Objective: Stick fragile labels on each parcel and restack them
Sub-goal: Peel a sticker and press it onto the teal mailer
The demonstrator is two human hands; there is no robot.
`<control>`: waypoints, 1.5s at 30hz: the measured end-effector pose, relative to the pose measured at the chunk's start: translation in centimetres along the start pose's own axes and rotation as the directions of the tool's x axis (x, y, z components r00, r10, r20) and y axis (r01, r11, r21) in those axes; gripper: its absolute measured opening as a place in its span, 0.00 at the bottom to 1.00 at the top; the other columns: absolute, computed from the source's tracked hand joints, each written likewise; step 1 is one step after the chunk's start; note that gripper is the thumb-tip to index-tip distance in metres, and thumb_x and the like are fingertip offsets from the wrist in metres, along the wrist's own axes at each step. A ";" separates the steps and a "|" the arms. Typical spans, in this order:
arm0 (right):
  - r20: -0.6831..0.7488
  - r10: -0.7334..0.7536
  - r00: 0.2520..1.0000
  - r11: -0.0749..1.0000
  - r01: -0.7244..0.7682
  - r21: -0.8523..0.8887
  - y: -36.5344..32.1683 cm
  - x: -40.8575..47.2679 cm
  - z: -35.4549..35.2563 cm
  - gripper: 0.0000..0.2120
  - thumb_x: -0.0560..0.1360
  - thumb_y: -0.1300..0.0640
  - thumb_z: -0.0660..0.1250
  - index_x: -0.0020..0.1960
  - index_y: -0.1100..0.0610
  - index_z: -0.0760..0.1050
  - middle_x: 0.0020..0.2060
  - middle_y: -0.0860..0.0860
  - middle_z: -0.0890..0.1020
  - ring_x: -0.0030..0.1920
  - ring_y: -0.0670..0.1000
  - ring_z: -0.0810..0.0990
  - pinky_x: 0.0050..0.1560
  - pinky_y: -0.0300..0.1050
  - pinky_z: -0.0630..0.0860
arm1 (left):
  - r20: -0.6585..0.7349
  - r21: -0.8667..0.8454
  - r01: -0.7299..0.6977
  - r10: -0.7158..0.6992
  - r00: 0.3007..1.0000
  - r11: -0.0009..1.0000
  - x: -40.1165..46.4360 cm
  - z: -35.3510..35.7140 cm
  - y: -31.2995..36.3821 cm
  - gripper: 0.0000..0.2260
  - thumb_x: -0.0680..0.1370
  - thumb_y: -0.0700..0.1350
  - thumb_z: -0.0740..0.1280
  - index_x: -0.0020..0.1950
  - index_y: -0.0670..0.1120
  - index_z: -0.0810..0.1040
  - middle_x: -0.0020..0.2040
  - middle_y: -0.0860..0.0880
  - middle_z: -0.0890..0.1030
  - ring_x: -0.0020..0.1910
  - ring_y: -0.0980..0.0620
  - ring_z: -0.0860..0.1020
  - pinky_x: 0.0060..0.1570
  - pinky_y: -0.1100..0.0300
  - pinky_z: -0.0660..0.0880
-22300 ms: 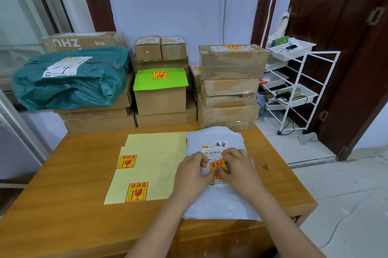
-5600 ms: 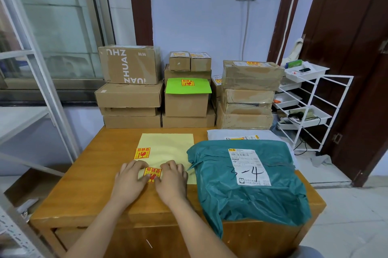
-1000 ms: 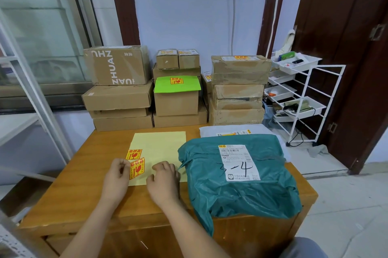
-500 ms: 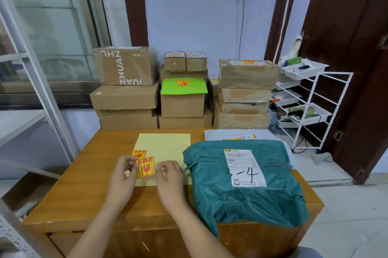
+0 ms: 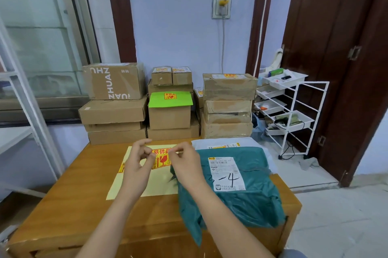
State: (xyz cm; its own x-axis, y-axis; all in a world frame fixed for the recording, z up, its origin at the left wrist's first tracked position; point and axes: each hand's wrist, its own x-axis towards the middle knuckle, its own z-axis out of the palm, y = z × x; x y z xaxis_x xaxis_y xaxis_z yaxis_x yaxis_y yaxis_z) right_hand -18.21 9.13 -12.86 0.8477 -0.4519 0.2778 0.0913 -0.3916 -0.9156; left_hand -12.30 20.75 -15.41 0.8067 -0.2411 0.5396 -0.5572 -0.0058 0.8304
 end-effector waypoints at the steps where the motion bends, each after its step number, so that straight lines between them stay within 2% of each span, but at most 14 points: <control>1: -0.014 0.009 1.000 1.000 -0.009 -0.003 0.1 0.2 -0.9 0.02 0.77 0.57 0.63 0.45 0.53 0.73 0.50 0.51 0.77 0.49 0.47 0.75 0.43 0.33 0.70 | 0.015 -0.004 0.004 -0.004 1.000 1.000 0.1 0.7 0.4 0.14 0.78 0.33 0.63 0.60 0.49 0.71 0.39 0.49 0.75 0.44 0.51 0.74 0.48 0.61 0.71; 4: -0.038 0.043 0.998 0.999 -0.044 -0.010 0.4 0.7 -3.8 0.03 0.77 0.59 0.63 0.45 0.55 0.75 0.43 0.46 0.77 0.43 0.42 0.74 0.37 0.27 0.67 | 0.065 -0.018 -0.001 0.002 0.998 1.000 0.0 2.9 1.6 0.13 0.79 0.36 0.63 0.59 0.50 0.71 0.40 0.49 0.75 0.43 0.57 0.74 0.47 0.68 0.71; 6: -0.032 0.060 0.998 0.998 -0.061 -0.024 0.6 1.0 -5.8 0.05 0.78 0.59 0.63 0.44 0.56 0.75 0.39 0.43 0.76 0.41 0.40 0.74 0.36 0.26 0.66 | 0.105 -0.034 0.000 0.003 0.994 0.999 0.0 4.5 2.2 0.13 0.79 0.36 0.64 0.59 0.51 0.71 0.40 0.49 0.75 0.42 0.58 0.74 0.46 0.68 0.71; 9: -0.038 0.093 0.995 0.996 -0.093 -0.010 1.0 1.4 -9.0 0.08 0.77 0.58 0.65 0.39 0.55 0.76 0.37 0.45 0.78 0.41 0.45 0.75 0.38 0.35 0.69 | 0.166 -0.040 0.030 -0.023 0.986 0.999 0.2 6.9 2.9 0.12 0.79 0.37 0.64 0.60 0.50 0.70 0.39 0.49 0.75 0.42 0.55 0.74 0.45 0.67 0.71; 11: -0.049 0.108 0.993 0.993 -0.109 -0.032 1.5 1.7 -10.9 0.08 0.77 0.58 0.66 0.39 0.56 0.76 0.37 0.47 0.79 0.40 0.46 0.76 0.38 0.36 0.71 | 0.212 -0.038 0.053 -0.044 0.976 0.998 0.4 8.6 3.4 0.12 0.79 0.38 0.64 0.59 0.50 0.70 0.39 0.48 0.75 0.42 0.53 0.75 0.44 0.67 0.71; 15: -0.034 0.123 0.992 0.991 -0.124 -0.057 3.2 2.0 -14.0 0.07 0.75 0.59 0.67 0.41 0.61 0.79 0.41 0.55 0.82 0.44 0.50 0.78 0.48 0.44 0.74 | 0.301 0.007 0.101 -0.099 0.949 0.995 0.5 11.5 4.1 0.10 0.79 0.40 0.65 0.57 0.49 0.70 0.37 0.48 0.75 0.38 0.54 0.73 0.38 0.70 0.68; 18: 0.023 0.165 0.986 0.982 -0.162 -0.094 5.0 1.8 -15.1 0.09 0.75 0.60 0.67 0.40 0.66 0.76 0.36 0.56 0.75 0.36 0.48 0.72 0.39 0.39 0.69 | 0.368 0.081 0.118 -0.140 0.919 0.990 0.4 12.5 3.7 0.09 0.78 0.39 0.66 0.52 0.51 0.70 0.35 0.48 0.73 0.35 0.54 0.72 0.36 0.68 0.68; 20: 0.040 0.194 0.980 0.974 -0.187 -0.131 6.2 1.7 -15.2 0.12 0.75 0.59 0.68 0.41 0.70 0.76 0.35 0.55 0.73 0.36 0.48 0.70 0.38 0.40 0.67 | 0.399 0.131 0.134 -0.176 0.900 0.982 0.0 12.9 3.1 0.09 0.78 0.39 0.66 0.50 0.52 0.70 0.34 0.48 0.73 0.35 0.52 0.72 0.35 0.67 0.68; 23: 0.049 0.175 0.983 0.976 -0.167 -0.138 7.0 1.3 -14.9 0.11 0.75 0.59 0.67 0.39 0.66 0.78 0.34 0.55 0.76 0.35 0.46 0.72 0.39 0.38 0.68 | 0.397 0.183 0.152 -0.215 0.892 0.971 -0.5 13.1 2.4 0.07 0.78 0.39 0.66 0.48 0.50 0.72 0.35 0.48 0.73 0.35 0.52 0.73 0.33 0.70 0.69; 27: 0.024 0.096 0.995 0.962 -0.087 -0.259 7.4 1.1 -14.4 0.09 0.73 0.58 0.68 0.36 0.62 0.78 0.34 0.55 0.80 0.36 0.47 0.75 0.41 0.43 0.72 | 0.382 0.243 0.127 -0.215 0.899 0.962 -0.8 13.2 2.1 0.05 0.77 0.39 0.67 0.49 0.47 0.74 0.34 0.49 0.74 0.32 0.54 0.73 0.33 0.69 0.70; 29: 0.021 0.067 0.998 0.950 -0.058 -0.307 7.6 1.1 -14.3 0.10 0.73 0.58 0.68 0.33 0.58 0.76 0.35 0.53 0.80 0.36 0.45 0.75 0.40 0.39 0.71 | 0.377 0.258 0.113 -0.208 0.902 0.959 -0.9 13.2 2.1 0.05 0.77 0.39 0.68 0.51 0.45 0.74 0.34 0.50 0.74 0.31 0.58 0.74 0.33 0.69 0.70; 34: 0.025 0.043 0.999 0.936 -0.031 -0.350 7.8 1.1 -14.3 0.06 0.72 0.59 0.68 0.37 0.57 0.76 0.39 0.50 0.78 0.42 0.47 0.75 0.43 0.41 0.71 | 0.382 0.246 0.106 -0.196 0.903 0.964 -0.9 13.0 2.2 0.05 0.77 0.39 0.68 0.50 0.47 0.74 0.36 0.47 0.76 0.30 0.59 0.75 0.34 0.71 0.70; 40: 0.030 0.050 0.998 0.926 -0.035 -0.376 8.2 1.2 -14.1 0.07 0.71 0.58 0.69 0.35 0.55 0.74 0.44 0.51 0.78 0.50 0.49 0.74 0.49 0.44 0.71 | 0.410 0.240 0.094 -0.188 0.893 0.966 -0.8 12.8 1.9 0.06 0.77 0.38 0.68 0.48 0.48 0.76 0.35 0.47 0.77 0.31 0.60 0.75 0.37 0.69 0.71; 45: 0.034 0.057 0.998 0.926 -0.040 -0.375 8.2 1.2 -14.1 0.12 0.71 0.58 0.68 0.32 0.50 0.71 0.45 0.52 0.78 0.52 0.51 0.74 0.53 0.46 0.72 | 0.413 0.267 0.069 -0.179 0.893 0.961 -0.7 12.8 1.8 0.05 0.76 0.38 0.68 0.49 0.47 0.77 0.36 0.47 0.78 0.31 0.60 0.75 0.37 0.70 0.71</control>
State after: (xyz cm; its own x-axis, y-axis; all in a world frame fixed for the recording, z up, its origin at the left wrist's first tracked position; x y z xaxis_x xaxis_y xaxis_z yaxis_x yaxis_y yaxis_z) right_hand -23.81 -5.86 -15.91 0.8691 -0.4456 0.2148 -0.1455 -0.6453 -0.7500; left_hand -16.42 8.46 -16.12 0.7388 -0.6149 0.2757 -0.5322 -0.2815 0.7984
